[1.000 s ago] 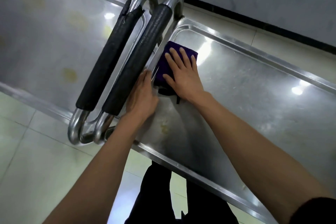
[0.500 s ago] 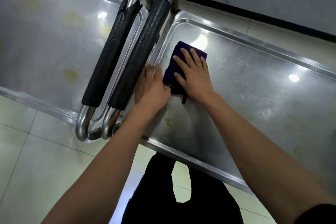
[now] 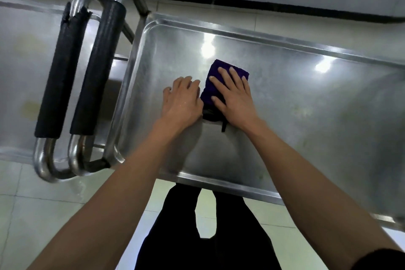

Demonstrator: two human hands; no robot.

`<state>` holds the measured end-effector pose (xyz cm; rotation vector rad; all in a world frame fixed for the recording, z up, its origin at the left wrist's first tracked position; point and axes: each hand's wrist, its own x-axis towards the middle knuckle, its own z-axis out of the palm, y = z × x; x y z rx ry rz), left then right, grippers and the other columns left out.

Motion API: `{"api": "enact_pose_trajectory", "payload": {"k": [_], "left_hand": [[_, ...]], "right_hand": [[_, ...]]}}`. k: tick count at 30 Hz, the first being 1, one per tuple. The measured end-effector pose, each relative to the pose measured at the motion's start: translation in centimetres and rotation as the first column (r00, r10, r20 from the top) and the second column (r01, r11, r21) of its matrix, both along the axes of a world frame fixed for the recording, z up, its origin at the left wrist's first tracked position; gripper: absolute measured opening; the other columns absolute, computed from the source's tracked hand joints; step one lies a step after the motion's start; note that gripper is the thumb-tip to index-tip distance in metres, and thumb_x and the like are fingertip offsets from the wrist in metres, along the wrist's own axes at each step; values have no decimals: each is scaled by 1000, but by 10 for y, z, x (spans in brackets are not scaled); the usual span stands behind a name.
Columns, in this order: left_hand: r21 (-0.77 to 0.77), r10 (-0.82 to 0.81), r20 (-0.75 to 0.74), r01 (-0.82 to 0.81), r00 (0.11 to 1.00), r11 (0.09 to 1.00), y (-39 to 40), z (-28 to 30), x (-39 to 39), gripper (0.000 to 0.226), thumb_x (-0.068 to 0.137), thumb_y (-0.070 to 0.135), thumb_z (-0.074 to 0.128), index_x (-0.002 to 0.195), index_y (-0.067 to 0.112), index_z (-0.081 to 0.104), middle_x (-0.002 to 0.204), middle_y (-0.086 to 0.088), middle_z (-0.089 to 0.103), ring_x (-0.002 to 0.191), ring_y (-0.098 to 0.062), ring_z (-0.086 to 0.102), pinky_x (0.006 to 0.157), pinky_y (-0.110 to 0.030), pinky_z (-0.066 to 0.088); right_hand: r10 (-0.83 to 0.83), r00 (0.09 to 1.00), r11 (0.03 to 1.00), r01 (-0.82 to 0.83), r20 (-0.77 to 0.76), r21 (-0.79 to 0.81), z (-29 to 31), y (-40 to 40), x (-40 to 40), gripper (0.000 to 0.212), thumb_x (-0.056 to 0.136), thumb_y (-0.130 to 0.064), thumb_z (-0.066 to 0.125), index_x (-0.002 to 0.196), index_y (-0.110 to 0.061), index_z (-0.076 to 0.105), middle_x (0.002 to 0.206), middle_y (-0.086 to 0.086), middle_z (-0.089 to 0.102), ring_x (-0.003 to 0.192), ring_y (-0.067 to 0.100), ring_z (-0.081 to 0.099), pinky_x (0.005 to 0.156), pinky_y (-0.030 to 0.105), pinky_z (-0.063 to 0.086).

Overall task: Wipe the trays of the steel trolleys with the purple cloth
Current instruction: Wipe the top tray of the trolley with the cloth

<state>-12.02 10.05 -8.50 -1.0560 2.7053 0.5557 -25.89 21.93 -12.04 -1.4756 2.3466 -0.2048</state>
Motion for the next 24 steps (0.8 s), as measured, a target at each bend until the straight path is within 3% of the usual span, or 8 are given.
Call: {"api": "enact_pose_trajectory", "payload": {"k": [7, 15, 24], "left_hand": [[2, -127, -30, 127, 991, 992, 44, 0, -41, 39, 97, 28, 47, 134, 15, 54, 144, -6, 49, 136, -27, 41, 106, -52, 37], [6, -171, 123, 172, 978, 985, 76, 6, -68, 35, 93, 20, 48, 126, 13, 59, 143, -6, 44, 137, -26, 36, 111, -55, 27], [-17, -180, 75, 182, 981, 983, 72, -2, -55, 37, 90, 19, 52, 126, 13, 58, 145, -4, 44, 140, -24, 34, 113, -58, 24]], "right_hand": [[-92, 996, 995, 92, -18, 24, 1, 71, -30, 58, 102, -45, 40, 157, -33, 22, 167, -5, 7, 153, 19, -6, 124, 45, -1], [-165, 986, 985, 166, -21, 38, -1, 135, -63, 59, 102, -49, 36, 157, -35, 17, 167, -6, 3, 153, 17, -10, 124, 45, -3], [-76, 996, 995, 78, -40, 56, 0, 118, -48, 59, 104, -43, 35, 158, -28, 17, 167, -1, -1, 153, 23, -13, 123, 49, -4]]}}
